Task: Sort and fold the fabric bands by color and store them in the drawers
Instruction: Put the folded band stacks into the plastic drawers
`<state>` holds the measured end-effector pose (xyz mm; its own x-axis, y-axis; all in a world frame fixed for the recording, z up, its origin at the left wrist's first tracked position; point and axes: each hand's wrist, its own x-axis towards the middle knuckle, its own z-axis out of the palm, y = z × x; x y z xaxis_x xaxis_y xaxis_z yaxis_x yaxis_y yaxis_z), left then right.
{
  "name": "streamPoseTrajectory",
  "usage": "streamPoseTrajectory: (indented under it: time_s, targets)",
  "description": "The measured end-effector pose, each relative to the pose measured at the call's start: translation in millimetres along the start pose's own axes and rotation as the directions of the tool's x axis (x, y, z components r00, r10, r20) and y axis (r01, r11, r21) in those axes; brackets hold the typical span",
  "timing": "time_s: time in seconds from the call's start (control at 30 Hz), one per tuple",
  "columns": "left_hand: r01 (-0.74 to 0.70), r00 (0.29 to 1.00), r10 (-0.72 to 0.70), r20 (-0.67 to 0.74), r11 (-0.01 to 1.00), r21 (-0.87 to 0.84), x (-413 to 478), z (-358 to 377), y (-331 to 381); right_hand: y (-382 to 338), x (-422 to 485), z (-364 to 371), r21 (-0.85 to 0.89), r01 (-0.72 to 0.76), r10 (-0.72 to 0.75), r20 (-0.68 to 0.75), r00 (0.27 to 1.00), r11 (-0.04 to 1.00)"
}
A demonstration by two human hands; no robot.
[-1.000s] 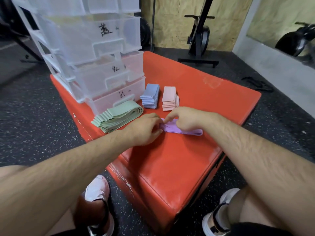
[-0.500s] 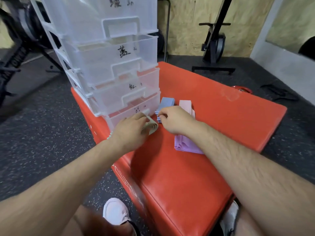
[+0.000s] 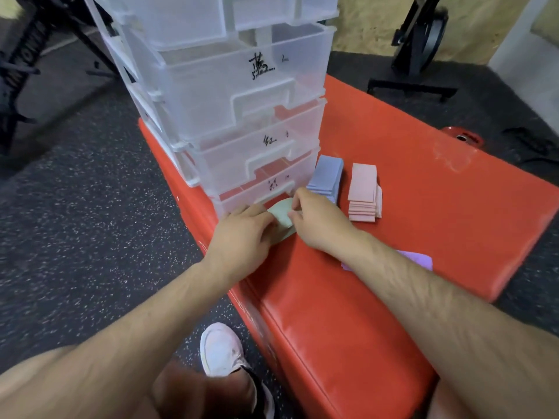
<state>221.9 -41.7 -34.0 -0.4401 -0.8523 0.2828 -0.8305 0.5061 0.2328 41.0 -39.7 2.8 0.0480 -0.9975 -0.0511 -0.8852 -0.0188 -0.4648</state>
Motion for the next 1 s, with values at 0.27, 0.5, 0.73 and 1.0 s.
streamPoseTrajectory:
  time_s: [0.27, 0.5, 0.73, 1.0]
  targets:
    - [-0.087, 0.996, 0.083, -0.031, 0.987, -0.136, 3.7, -9.3, -7.4, 11.9, 13.4, -9.9, 0.102, -0.068, 0.049, 0.180, 0.982, 0.992]
    - [-0.090, 0.980, 0.108, 0.166, 0.990, -0.112, -0.8, -9.7, -10.8, 21.8, 5.7, -17.4, 0.051, 0.143, -0.150, 0.223, 0.963, 0.988]
    - [-0.142, 0.975, 0.131, 0.182, 0.988, 0.052, -10.3, -2.7, -0.3, 38.8, -10.0, -24.5, 0.018, 0.365, -0.358, 0.250, 0.900, 0.931]
    - [-0.125, 0.974, 0.104, 0.199, 0.988, 0.093, -15.0, -17.2, 9.6, 35.4, -24.3, -20.8, 0.042, 0.349, -0.351, 0.186, 0.918, 0.936]
